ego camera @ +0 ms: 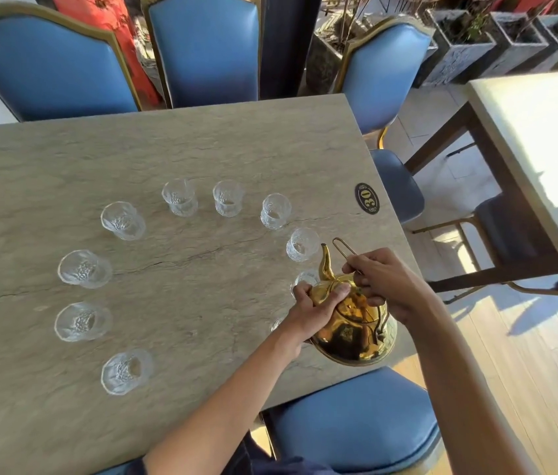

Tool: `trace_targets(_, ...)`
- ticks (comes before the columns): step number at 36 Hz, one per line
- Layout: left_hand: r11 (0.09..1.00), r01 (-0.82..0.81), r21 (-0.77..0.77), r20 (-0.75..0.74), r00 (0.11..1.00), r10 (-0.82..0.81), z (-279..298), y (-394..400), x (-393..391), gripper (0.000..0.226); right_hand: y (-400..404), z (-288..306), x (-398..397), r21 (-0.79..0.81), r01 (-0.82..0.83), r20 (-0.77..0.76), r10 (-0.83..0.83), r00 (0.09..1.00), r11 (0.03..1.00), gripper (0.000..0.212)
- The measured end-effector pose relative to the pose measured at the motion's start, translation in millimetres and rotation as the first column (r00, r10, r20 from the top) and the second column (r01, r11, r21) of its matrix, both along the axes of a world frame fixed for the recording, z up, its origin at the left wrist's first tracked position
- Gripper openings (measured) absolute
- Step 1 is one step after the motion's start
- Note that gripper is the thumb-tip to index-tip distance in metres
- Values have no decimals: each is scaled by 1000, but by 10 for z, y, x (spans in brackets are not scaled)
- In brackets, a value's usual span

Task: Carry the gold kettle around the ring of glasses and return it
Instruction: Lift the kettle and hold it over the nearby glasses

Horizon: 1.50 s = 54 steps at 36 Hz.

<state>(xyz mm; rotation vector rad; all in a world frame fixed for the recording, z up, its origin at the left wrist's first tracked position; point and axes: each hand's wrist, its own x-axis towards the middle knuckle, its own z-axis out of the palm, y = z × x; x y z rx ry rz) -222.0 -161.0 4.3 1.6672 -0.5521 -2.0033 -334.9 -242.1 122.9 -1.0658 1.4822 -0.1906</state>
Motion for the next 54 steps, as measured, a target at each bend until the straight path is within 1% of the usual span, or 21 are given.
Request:
trace_targets(12,1000,-15,-12,-6,1000,15,38,23,0,84,20,9,5,-13,-2,-20,1,1000,1000,28)
trace_targets(28,1000,2,-8,5,1000,-2,79,8,0,86,-5,7,-7,-12,0,-40,0,999,1000,27)
trace_targets(35,1000,-12,-7,-15,1000,12,75,-1,5,85,-16,18,14,-10,7,-27,-7,1000,1000,26)
trace_targets(40,1000,-10,-12,-3,1000,10,47,0,8,91,-22,14,27,-16,5,-35,-5,999,1000,26)
trace_targets(54,1000,-10,-13,4,1000,11,17,-2,2,93,-43,12,34,6,3,-52,-2,999,1000,25)
